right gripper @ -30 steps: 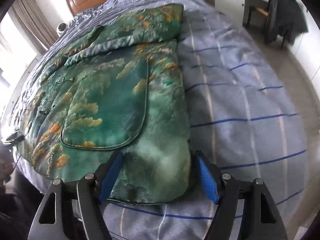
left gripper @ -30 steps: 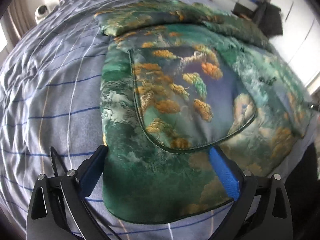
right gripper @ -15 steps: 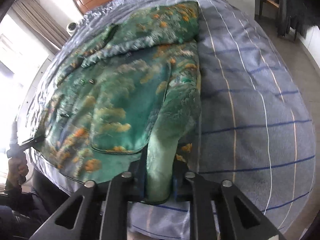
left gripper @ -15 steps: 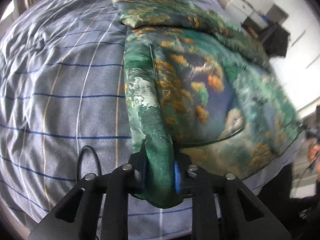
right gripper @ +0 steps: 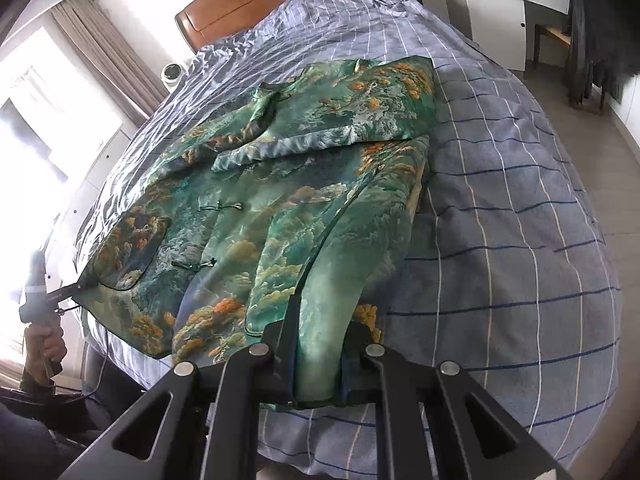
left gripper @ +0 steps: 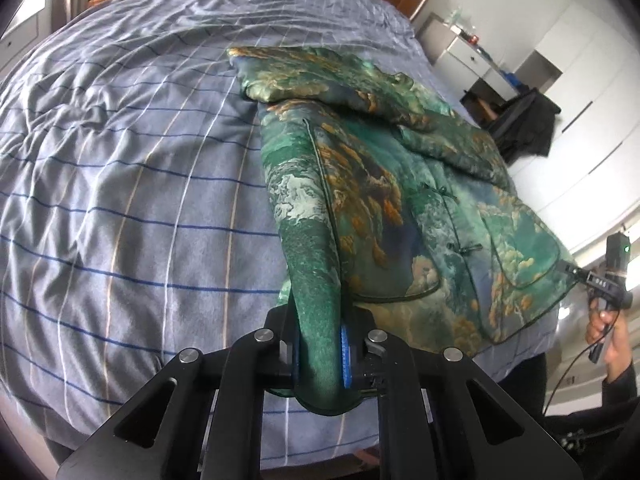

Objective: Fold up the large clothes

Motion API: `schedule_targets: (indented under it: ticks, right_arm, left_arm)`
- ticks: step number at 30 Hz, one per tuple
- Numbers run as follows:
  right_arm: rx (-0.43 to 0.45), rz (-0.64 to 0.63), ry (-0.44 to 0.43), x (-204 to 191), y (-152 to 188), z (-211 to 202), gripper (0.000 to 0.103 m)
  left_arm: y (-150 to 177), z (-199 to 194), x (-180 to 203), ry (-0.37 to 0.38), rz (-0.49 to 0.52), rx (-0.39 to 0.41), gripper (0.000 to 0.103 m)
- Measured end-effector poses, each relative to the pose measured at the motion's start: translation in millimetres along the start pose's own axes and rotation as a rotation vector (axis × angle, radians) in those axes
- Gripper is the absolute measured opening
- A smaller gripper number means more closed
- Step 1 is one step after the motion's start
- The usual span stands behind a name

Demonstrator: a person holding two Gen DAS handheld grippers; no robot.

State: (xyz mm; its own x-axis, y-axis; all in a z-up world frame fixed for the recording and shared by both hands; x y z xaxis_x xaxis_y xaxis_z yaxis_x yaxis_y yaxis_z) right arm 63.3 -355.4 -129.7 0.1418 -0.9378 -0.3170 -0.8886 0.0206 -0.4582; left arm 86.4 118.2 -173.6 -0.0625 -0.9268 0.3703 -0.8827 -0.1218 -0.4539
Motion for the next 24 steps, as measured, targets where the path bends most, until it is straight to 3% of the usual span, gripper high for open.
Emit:
schedule_targets:
  ticks: [15, 21, 24]
  right_arm:
    - [-0.082, 0.060, -0.040, 11.6, 43.7, -16.8, 0.015]
    - [-0.176, 0.037, -0.097, -10.5, 68.9, -42.7, 0.014]
    - [-0.230, 0.039, -0.156, -26.6, 78.1, -64.3, 0.014]
  left_arm:
    - [44.3, -30.9, -18.5, -0.014, -0.059, -0.067, 0.012]
    - [81.9, -76.2, -25.0, -0.069, -0.033, -0.125, 0.012]
    - [95.9, -101.8, -29.9, -0.056, -0.079, -0.148, 0.012]
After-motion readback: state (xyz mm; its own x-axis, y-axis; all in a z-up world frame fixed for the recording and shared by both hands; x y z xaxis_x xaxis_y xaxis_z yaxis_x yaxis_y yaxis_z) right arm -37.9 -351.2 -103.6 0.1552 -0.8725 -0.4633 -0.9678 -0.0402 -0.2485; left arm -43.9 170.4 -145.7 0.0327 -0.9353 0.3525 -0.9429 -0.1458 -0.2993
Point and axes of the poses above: each gripper's, at about its wrist camera, not at the fingertips, and z roughly the way its jaws point, x to its right, y to its underside, the point moved 5 cm from there along z, roughly the way its jaws point, and after that the axes turned 1 degree about -x, right-handed, at the moved point
